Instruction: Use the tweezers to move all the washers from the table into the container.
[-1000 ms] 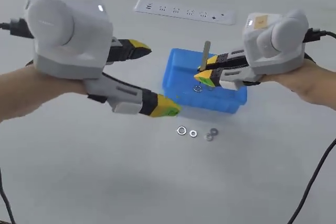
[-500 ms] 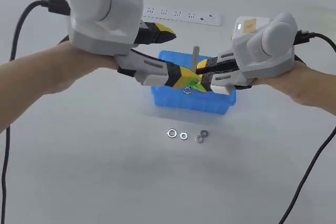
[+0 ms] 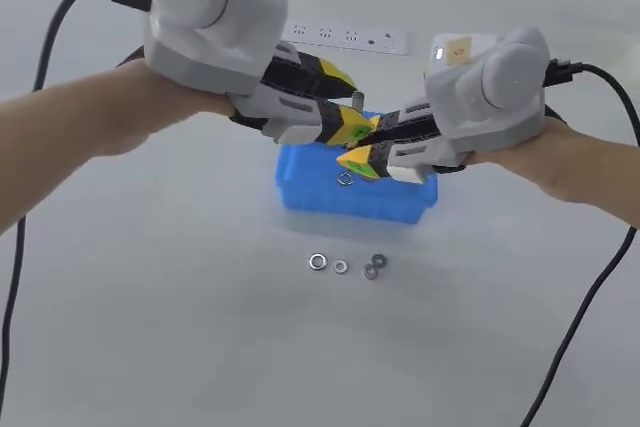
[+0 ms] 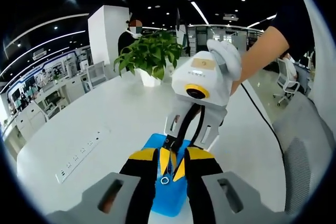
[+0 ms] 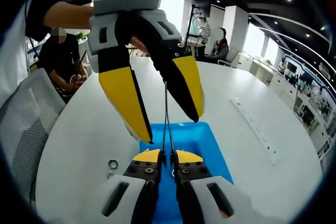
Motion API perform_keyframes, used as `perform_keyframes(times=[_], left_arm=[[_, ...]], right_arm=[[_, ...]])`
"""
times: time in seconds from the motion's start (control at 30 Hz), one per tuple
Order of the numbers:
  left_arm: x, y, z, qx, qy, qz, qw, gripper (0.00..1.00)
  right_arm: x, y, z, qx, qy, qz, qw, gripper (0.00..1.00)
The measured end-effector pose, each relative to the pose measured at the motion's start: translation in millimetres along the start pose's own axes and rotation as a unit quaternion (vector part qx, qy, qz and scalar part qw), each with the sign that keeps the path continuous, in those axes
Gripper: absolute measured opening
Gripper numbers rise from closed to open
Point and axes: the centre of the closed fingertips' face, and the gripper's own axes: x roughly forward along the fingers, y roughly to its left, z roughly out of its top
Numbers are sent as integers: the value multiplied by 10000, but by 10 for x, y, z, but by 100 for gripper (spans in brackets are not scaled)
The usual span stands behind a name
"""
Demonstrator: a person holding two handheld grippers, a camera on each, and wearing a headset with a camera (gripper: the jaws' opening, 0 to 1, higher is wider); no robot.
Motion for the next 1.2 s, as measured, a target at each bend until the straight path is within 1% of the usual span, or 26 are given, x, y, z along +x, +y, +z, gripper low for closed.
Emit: perform_keyframes(times=[0.1, 0.2, 0.27, 0.37, 0.43, 0.47, 0.5, 0.53, 0.6, 0.63, 0.7, 0.73, 0.77, 0.87, 0.93, 1.07, 1.2], left_arm=[[1, -19, 7, 163, 39, -39, 9999, 19], [-1, -27, 15, 161, 39, -79, 9998, 16], [-1, -27, 6, 167, 89, -98, 9998, 13], [-3, -36, 11, 33, 81, -144, 9999, 10], [3, -22, 23, 144, 74, -131, 9998, 9], [13, -37, 22, 97, 93, -205, 9997, 9], [24, -32, 21, 99, 108, -209, 9997, 9], [30, -31, 16, 125, 123, -212, 9996, 8], [45, -68, 33, 229, 144, -246, 9993, 8], [52, -81, 47, 332, 151, -228, 9991, 8], [56, -122, 64, 384, 146, -302, 9987, 7], [61, -139, 78, 521, 154, -305, 9981, 7], [60, -138, 80, 599, 152, -312, 9976, 7], [52, -108, 83, 614, 171, -268, 9976, 6], [44, -79, 88, 738, 176, -217, 9969, 6], [25, -55, 100, 757, 140, -195, 9968, 6], [0, -19, 110, 739, 135, -126, 9971, 6]], right_arm=[[-11, 25, 28, -14, -6, 7, 10000, 10], [-7, 12, 25, -24, -5, 9, 10000, 10], [-10, 15, 29, -25, -7, 7, 10000, 10], [-22, 38, 30, -56, 19, 34, 10000, 10], [-35, 58, 34, -69, 20, 46, 10000, 10], [-42, 57, 30, -83, 26, 41, 10000, 10], [-45, 59, 26, -87, 34, 43, 9999, 10], [-50, 58, 18, -91, 44, 35, 9999, 10], [-57, 59, 11, -94, 55, 30, 9999, 10], [-62, 56, 11, -89, 53, 20, 9999, 10], [-68, 50, 12, -109, 57, 3, 9999, 10], [-70, 50, 13, -108, 59, 3, 9999, 11], [-72, 48, 15, -122, 63, -1, 9999, 11], [-76, 37, 23, -126, 56, -23, 9999, 11], [-78, 11, 28, -114, 56, -67, 9999, 12], [-83, -48, 40, -191, 94, -208, 9996, 13], [-104, -64, 60, -135, 88, -298, 9994, 17]])
